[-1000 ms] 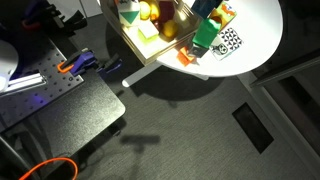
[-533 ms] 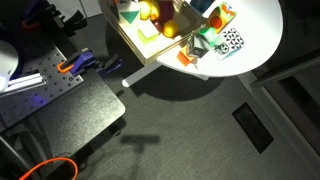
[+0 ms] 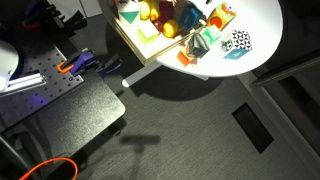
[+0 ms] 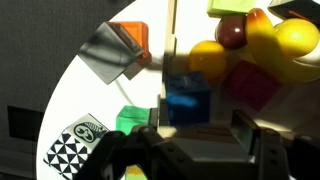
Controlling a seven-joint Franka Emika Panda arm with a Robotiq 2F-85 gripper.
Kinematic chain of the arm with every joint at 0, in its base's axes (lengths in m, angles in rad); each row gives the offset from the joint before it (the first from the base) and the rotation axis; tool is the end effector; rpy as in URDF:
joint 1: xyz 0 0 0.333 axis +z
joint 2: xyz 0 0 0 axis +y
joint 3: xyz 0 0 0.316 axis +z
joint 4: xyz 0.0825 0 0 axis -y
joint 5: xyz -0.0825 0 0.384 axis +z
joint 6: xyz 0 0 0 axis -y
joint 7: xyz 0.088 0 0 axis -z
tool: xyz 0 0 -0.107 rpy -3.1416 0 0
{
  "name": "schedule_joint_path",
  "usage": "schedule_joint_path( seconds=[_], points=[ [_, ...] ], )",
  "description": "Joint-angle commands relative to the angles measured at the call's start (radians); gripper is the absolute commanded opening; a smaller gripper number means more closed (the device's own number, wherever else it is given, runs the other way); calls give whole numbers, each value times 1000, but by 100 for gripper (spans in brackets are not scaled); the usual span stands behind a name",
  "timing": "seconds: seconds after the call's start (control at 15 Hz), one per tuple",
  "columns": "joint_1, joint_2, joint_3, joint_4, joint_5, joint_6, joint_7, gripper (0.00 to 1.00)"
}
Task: Put the blue building block on the tray
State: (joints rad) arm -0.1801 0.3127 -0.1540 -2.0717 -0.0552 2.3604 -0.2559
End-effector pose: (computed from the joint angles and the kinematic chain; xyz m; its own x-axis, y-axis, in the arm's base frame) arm 0.5530 -0.1909 0.2789 0.9985 -0.0334 -0.0439 -0.0299 -0.9966 0.0765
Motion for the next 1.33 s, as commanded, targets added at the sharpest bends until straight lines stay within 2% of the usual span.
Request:
schedule_joint_path(
  seconds=[0.0,0.47,0.6,1.27],
  points=[
    [31,-29,-15,-45,-67,31,141,100],
    [84,-97,-39,-123,-133,7,443,100],
    [91,-130,-34,-145,-140,-46,486,100],
    [79,-325,21,-201,-20,-339,378,100]
  ],
)
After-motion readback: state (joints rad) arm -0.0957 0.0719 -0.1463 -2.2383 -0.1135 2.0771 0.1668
